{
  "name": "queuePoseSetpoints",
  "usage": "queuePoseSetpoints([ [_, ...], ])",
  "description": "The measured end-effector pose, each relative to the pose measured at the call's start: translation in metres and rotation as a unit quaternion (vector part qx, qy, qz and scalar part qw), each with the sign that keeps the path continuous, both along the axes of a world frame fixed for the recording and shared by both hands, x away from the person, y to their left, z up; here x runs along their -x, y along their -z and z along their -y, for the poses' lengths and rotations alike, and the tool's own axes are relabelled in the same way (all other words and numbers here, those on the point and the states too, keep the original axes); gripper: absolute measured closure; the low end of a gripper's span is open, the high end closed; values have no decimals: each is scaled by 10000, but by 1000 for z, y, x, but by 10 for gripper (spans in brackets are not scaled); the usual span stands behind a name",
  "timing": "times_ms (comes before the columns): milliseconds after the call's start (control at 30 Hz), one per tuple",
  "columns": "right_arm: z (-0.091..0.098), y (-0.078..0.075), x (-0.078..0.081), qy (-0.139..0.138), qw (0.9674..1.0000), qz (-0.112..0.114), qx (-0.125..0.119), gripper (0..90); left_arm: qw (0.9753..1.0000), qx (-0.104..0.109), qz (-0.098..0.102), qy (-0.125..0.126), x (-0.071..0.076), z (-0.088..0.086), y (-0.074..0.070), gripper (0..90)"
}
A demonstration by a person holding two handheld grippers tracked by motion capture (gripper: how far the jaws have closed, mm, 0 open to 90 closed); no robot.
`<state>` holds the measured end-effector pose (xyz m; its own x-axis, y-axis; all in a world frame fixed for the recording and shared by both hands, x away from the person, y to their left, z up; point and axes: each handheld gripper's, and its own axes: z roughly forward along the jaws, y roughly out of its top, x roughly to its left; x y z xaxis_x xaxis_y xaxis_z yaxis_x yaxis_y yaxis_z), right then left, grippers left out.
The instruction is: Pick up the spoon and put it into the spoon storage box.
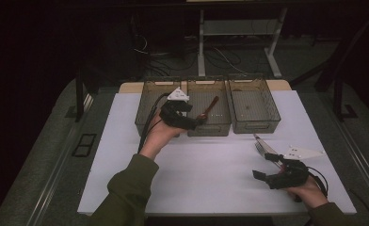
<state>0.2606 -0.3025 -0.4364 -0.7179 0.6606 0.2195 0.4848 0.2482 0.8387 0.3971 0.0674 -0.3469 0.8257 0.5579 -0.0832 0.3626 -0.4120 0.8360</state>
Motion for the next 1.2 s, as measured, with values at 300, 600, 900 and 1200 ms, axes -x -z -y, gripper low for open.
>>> queuePoseSetpoints([
  [300,0,0,0,15,10000,-4,5,85,9998,156,101,29,25,-18,8,185],
  [600,0,0,-1,20,10000,-15,25,85,9995,265,181,-2,48,-33,25,152],
  [900,1,0,0,36,10000,2,11,86,9993,347,155,62,73,-49,44,138],
  [1200,0,0,-2,33,10000,6,13,85,9992,366,141,58,96,-68,56,133],
])
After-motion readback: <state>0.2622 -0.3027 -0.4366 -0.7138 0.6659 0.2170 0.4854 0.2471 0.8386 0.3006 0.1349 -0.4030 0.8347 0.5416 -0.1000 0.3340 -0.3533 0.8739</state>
